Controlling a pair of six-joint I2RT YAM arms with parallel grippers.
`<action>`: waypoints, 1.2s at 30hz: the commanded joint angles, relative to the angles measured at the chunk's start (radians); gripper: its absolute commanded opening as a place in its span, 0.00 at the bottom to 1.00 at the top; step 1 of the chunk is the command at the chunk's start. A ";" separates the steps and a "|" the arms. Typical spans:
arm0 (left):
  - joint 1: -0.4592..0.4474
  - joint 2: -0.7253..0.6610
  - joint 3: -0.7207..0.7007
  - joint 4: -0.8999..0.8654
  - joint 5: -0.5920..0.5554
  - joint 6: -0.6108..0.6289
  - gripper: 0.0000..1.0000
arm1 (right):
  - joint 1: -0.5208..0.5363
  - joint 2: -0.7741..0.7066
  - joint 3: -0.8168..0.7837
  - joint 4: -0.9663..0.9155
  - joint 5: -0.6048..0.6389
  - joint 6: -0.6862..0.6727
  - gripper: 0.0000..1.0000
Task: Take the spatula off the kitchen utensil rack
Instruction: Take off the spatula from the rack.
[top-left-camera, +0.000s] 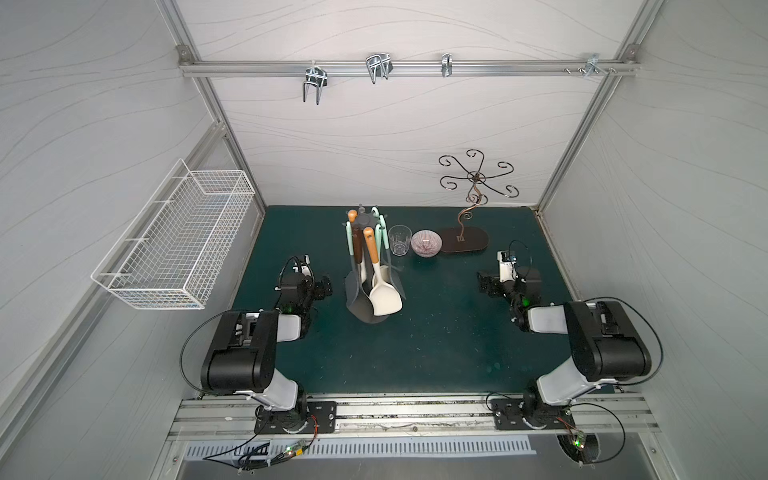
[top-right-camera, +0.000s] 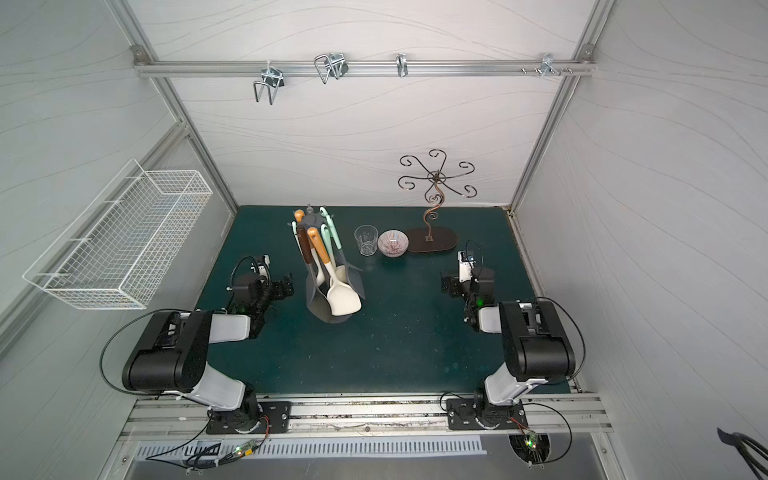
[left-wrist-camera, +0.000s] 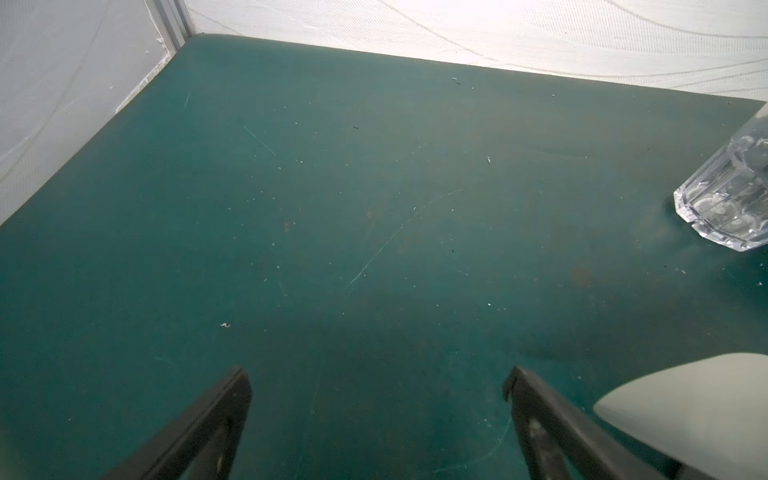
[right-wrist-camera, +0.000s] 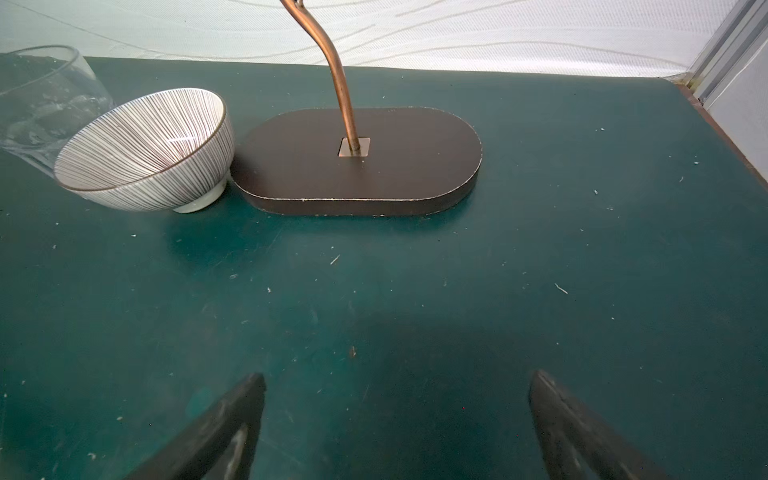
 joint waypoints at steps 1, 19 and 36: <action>0.002 0.010 0.027 0.061 0.009 0.011 1.00 | -0.007 0.006 0.012 0.016 -0.003 0.017 0.99; 0.003 0.010 0.025 0.061 0.009 0.011 1.00 | -0.008 0.005 0.013 0.014 -0.003 0.017 0.99; -0.022 -0.342 -0.011 -0.127 -0.118 -0.058 1.00 | 0.129 -0.365 -0.017 -0.181 0.194 -0.027 0.99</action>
